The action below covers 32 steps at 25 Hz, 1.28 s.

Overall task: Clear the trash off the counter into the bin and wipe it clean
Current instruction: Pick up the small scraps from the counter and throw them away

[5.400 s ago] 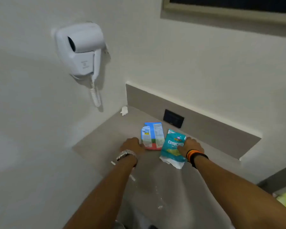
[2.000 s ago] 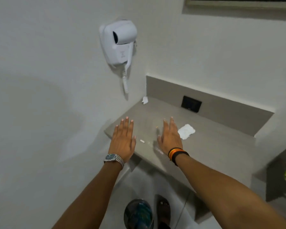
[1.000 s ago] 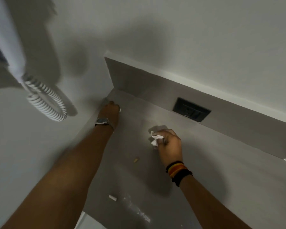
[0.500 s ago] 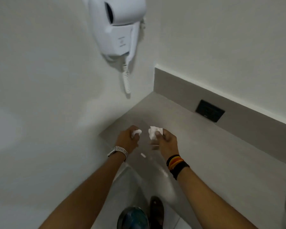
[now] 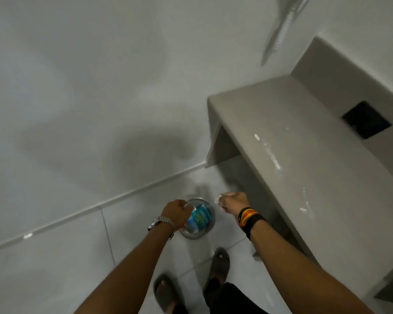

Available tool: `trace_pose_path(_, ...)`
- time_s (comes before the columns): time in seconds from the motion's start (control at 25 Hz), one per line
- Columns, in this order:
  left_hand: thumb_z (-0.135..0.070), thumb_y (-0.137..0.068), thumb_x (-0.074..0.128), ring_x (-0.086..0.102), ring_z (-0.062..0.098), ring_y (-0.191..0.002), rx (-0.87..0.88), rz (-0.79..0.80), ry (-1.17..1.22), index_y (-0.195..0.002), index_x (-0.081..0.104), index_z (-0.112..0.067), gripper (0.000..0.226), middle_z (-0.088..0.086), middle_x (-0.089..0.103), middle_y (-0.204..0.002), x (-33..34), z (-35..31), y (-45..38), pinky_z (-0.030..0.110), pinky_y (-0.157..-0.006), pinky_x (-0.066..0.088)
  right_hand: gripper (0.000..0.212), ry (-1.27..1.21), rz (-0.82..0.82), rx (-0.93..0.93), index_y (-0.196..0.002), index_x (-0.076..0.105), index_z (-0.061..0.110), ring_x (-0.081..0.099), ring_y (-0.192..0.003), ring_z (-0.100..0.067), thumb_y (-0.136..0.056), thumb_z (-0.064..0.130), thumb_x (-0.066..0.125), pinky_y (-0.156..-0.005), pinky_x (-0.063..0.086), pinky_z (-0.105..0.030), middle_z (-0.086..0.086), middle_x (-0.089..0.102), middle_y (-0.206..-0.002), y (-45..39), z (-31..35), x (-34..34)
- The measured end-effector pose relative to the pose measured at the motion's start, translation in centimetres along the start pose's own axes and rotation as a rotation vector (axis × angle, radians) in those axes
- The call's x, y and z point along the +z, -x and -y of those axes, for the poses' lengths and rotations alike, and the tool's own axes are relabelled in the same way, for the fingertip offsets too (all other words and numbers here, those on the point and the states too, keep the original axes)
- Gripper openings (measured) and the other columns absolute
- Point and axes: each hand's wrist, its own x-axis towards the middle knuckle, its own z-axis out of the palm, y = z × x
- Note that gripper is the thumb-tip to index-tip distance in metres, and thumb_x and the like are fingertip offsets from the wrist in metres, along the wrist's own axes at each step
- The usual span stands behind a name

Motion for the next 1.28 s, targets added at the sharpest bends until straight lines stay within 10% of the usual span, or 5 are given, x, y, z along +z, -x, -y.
trace_pose_path(0.4, -0.029, -0.086, 0.075, 0.073, 0.013, -0.064, -0.216, -0.119, -0.053, -0.098, 0.079, -0.014, 0.02, 0.003, 0.079, -0.08, 10.4, 13.8, -10.9, 0.031, -0.073, 0.064, 0.026, 0.263, 0.116, 0.059, -0.104, 0.076, 0.015, 0.072, -0.096, -0.038, -0.092, 0.004, 0.057, -0.083, 0.062, -0.049, -0.017, 0.071, -0.117, -14.6, -19.9, 7.0)
trace_pose_path(0.76, -0.028, -0.096, 0.058, 0.07, 0.029, -0.091, 0.149, -0.071, -0.781, -0.124, 0.066, -0.026, 0.029, 0.007, 0.071, -0.113, 17.9, 19.3, -22.5, 0.038, -0.076, 0.057, 0.057, 0.823, 0.173, -0.229, -0.148, 0.04, 0.017, 0.052, -0.13, -0.035, -0.095, 0.015, 0.06, -0.106, 0.048, -0.045, -0.012, 0.049, -0.149, -25.6, -23.8, 12.0)
trace_pose_path(0.96, -0.035, -0.096, 0.057, 0.023, 0.038, -0.15, 0.32, -0.236, -0.784, -0.154, 0.032, -0.015, 0.066, 0.019, 0.023, -0.163, 15.3, 18.4, -18.8, 0.051, -0.121, 0.023, 0.065, 1.022, 0.026, -0.555, -0.154, 0.024, 0.016, 0.011, -0.153, -0.034, -0.095, 0.02, 0.052, -0.121, 0.026, -0.054, -0.013, 0.009, -0.166, -21.6, -20.2, 11.3)
trace_pose_path(1.12, -0.043, -0.099, 0.032, 0.003, 0.037, -0.154, 0.436, -0.442, -0.843, -0.158, 0.014, -0.011, 0.07, 0.021, 0.005, -0.166, 8.0, 11.3, -12.5, 0.056, -0.124, 0.011, 0.085, 1.147, -0.158, -0.802, -0.158, 0.003, 0.015, -0.008, -0.153, -0.037, -0.093, 0.041, 0.051, -0.117, -0.011, -0.063, -0.014, -0.008, -0.166, -13.6, -12.0, 9.2)
trace_pose_path(1.28, -0.035, -0.099, 0.041, 0.003, 0.035, -0.154, 0.575, -0.548, -0.847, -0.158, 0.012, -0.011, 0.07, 0.019, 0.004, -0.167, 0.4, 0.6, -3.7, 0.056, -0.124, 0.013, 0.085, 1.085, -0.338, -0.845, -0.157, 0.001, 0.012, -0.008, -0.153, -0.036, -0.094, 0.042, 0.049, -0.118, 0.0, -0.068, -0.016, -0.008, -0.166, -2.8, -2.0, 5.9)
